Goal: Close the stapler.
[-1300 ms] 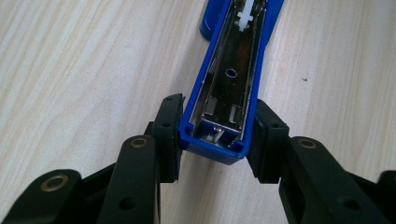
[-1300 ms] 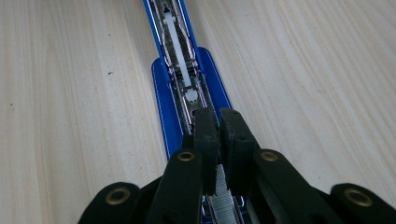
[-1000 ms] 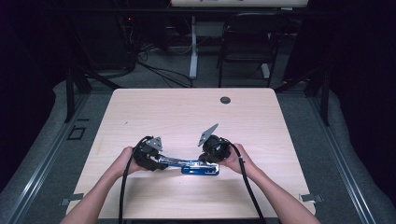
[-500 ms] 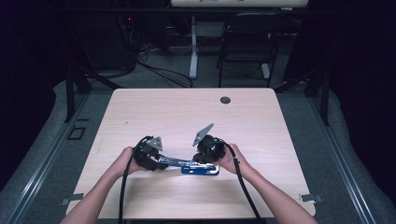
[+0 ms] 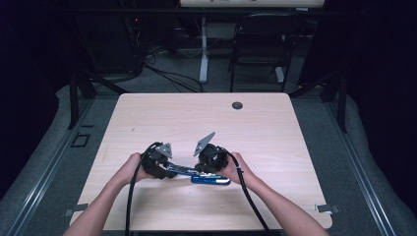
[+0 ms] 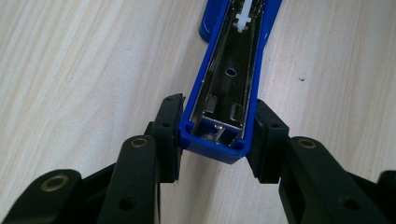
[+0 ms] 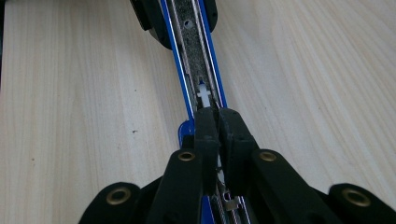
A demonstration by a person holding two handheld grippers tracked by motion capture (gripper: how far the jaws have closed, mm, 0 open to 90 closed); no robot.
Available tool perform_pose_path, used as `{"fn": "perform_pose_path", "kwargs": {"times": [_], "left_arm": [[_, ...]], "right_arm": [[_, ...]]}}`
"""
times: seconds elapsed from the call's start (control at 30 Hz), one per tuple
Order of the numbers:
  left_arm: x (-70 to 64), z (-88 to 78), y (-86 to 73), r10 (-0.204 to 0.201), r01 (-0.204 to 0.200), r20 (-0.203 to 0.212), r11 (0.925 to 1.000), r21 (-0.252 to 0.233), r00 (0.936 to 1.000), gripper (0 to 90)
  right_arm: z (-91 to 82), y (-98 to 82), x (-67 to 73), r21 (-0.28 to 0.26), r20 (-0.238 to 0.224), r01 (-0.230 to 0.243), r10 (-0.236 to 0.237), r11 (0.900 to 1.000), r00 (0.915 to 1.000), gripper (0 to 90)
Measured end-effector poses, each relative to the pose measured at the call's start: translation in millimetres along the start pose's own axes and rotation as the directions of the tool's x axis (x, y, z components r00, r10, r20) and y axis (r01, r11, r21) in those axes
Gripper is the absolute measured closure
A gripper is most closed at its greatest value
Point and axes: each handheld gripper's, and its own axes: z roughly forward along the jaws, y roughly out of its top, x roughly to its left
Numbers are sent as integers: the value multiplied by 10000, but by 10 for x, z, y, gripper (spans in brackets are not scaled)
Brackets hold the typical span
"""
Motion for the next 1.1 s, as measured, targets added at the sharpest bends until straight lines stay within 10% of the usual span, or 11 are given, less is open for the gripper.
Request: {"fn": "perform_pose_path", "kwargs": {"times": [0.3,0.33,0.37,0.4,1.1], "left_arm": [[-19,-54,90,184,-183,-32,9997,177,9998,613],[-20,-62,102,224,-223,-43,9994,275,9997,614],[-24,-67,117,255,-253,-49,9991,348,9997,614],[-28,-72,131,266,-263,-56,9989,387,9996,614],[-45,-125,206,276,-276,7,9996,21,9996,598]], "right_arm": [[37,29,27,-74,13,135,-134,9999,9999,873],[111,15,49,-907,284,53,-27,9959,9996,872],[123,23,56,-905,272,59,-34,9959,9996,872],[37,67,50,478,389,323,-342,9983,9987,872],[119,81,56,-315,235,245,-237,9992,9994,873]]}}
